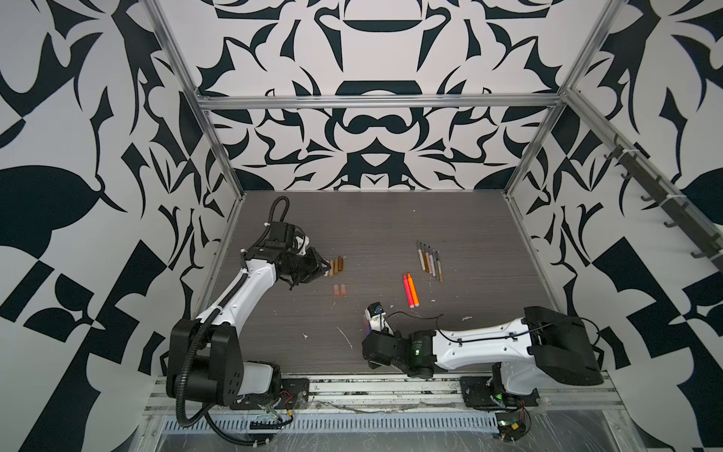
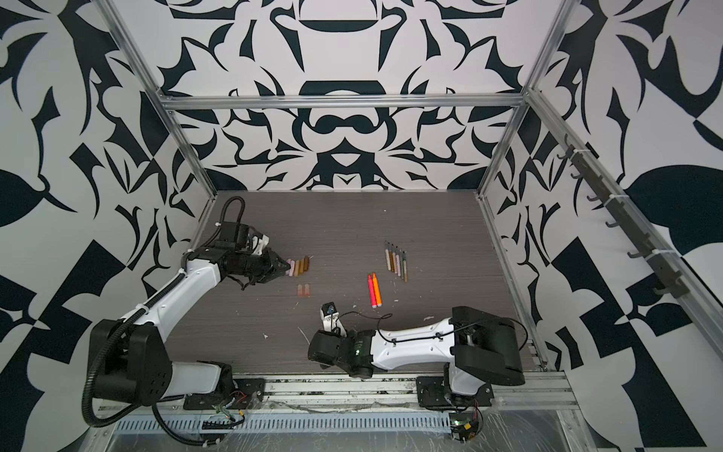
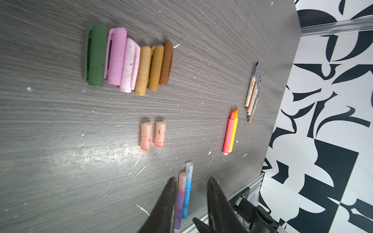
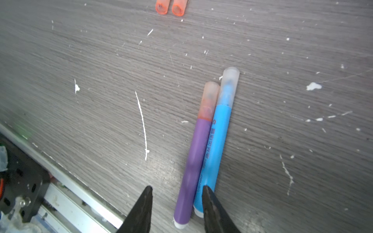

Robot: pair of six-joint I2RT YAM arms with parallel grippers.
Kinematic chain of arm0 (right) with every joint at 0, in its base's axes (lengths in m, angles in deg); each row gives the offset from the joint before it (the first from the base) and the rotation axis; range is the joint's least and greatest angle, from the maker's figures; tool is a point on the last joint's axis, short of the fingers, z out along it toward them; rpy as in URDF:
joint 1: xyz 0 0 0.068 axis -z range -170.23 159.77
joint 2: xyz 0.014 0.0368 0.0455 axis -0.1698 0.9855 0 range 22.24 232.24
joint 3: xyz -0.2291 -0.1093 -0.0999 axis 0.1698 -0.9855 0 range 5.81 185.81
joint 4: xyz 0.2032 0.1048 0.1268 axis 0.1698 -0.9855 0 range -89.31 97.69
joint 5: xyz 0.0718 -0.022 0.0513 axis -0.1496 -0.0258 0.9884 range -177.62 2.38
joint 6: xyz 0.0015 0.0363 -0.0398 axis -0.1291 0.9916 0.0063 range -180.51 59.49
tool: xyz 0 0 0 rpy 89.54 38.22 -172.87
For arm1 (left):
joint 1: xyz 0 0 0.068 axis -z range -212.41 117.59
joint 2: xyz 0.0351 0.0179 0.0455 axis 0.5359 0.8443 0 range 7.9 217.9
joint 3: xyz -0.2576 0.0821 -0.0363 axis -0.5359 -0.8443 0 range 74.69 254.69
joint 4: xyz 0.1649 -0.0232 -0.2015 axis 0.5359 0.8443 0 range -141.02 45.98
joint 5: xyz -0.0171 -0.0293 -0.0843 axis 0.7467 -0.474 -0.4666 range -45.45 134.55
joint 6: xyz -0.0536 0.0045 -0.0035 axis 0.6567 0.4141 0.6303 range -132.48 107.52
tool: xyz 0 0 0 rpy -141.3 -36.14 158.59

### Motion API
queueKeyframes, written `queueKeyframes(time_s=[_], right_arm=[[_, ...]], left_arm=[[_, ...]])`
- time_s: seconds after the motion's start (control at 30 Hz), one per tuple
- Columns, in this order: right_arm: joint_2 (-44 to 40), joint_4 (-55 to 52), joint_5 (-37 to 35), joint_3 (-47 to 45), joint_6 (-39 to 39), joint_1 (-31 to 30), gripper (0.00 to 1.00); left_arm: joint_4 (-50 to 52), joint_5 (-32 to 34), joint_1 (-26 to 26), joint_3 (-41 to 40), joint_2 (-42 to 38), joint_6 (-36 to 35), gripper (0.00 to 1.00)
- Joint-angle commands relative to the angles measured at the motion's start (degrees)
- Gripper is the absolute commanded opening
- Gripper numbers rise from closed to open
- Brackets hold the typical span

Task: Remove pen caps from pens
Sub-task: Pick up the pen from the bottom-center of the table.

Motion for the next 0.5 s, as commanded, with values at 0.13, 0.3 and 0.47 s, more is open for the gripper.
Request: queueKeyframes(time_s=[0.13, 0.3, 0.47], right_arm=[[0.5, -3.6, -0.2, 1.7, 5.6, -0.1, 0.41], [1.4, -3.4, 1.6, 2.3, 5.3, 0.0, 0.41], [2.2, -2.5, 2.9, 2.5, 5.4, 0.0, 0.41]], left_arm=[[0.4, -0.5, -0.2, -1.9, -1.4, 0.4, 0.30], [0.5, -0.7, -0.3, -1.4, -1.1, 0.1, 0.30], [0.7, -0.9, -0.4, -1.3, -1.1, -0.1, 0.30]])
